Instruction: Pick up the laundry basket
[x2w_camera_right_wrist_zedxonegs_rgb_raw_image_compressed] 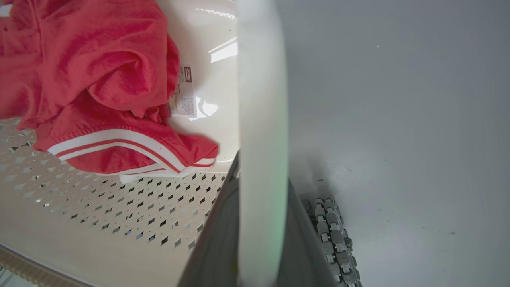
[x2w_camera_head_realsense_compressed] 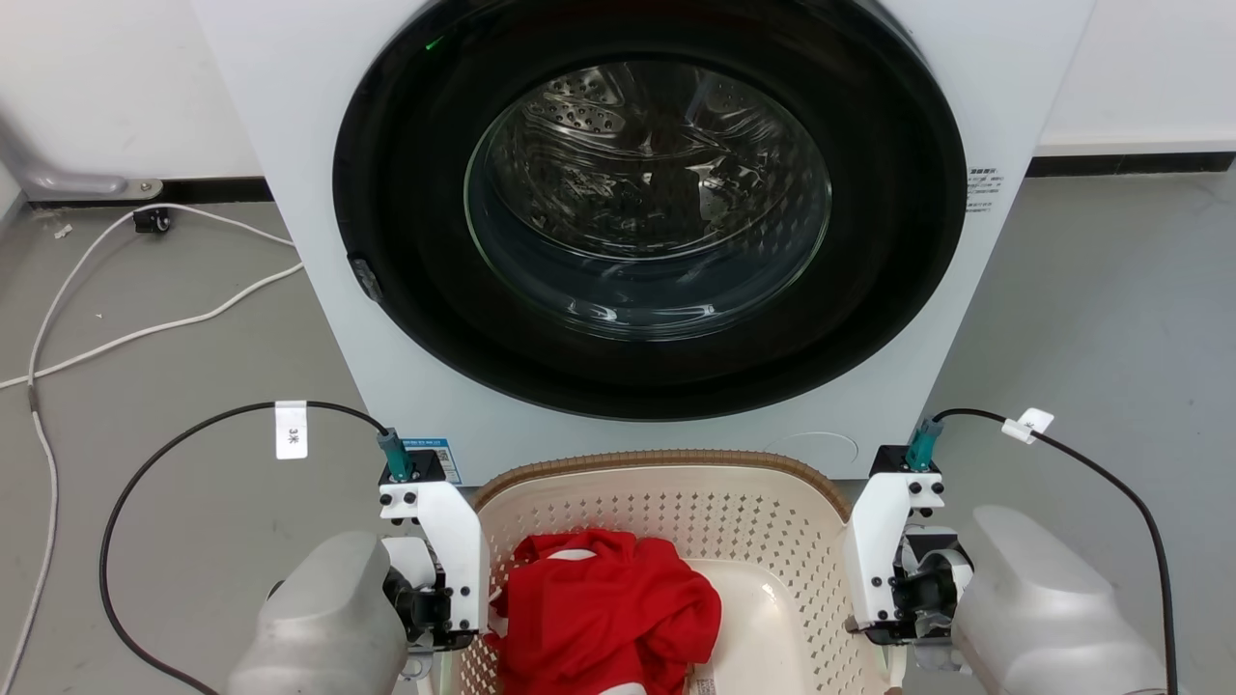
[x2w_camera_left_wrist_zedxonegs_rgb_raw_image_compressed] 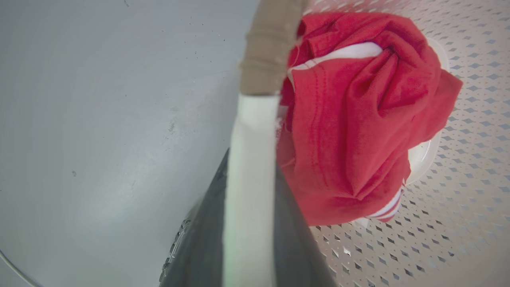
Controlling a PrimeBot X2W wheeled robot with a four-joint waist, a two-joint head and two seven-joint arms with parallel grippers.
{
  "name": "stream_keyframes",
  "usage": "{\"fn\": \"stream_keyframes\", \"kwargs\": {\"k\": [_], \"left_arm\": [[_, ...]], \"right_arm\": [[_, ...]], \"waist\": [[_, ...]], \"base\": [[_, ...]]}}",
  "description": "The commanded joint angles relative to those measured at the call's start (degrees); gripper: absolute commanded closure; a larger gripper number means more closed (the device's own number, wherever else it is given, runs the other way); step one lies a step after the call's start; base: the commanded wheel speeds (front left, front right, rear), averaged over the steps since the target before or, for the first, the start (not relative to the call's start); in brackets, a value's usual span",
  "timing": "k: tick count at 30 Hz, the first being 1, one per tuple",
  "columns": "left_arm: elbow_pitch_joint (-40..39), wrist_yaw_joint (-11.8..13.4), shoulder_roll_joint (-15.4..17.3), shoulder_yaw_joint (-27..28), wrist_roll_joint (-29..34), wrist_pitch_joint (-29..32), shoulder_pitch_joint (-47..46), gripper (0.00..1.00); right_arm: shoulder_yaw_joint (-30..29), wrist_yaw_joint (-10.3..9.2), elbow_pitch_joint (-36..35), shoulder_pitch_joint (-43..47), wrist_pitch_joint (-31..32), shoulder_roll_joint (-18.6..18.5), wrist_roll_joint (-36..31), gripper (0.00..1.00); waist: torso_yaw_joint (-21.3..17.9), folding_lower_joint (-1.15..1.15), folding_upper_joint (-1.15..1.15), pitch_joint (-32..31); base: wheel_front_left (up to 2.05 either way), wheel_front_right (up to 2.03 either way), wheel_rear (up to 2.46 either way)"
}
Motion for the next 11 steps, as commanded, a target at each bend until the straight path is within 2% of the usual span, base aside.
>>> {"fn": "stream_keyframes", "kwargs": {"k": [1, 11], "left_arm": [[0.1, 0.2, 0.9, -0.2, 0.1, -0.1, 0.6, 1.00], [0.1, 0.2, 1.1, -0.5, -0.2, -0.4, 0.7, 1.00]], "right_arm": [[-0.2, 0.00, 0.1, 0.6, 0.2, -0.5, -0.6, 1.00], [-1.4, 0.00, 0.1, 0.7, 0.8, -0.4, -1.6, 1.00]], "waist": [[0.0, 0.00, 0.00, 0.0], [0.1, 0.00, 0.00, 0.0]], "base": [[0.00, 0.00, 0.00], [0.00, 0.00, 0.00]]}}
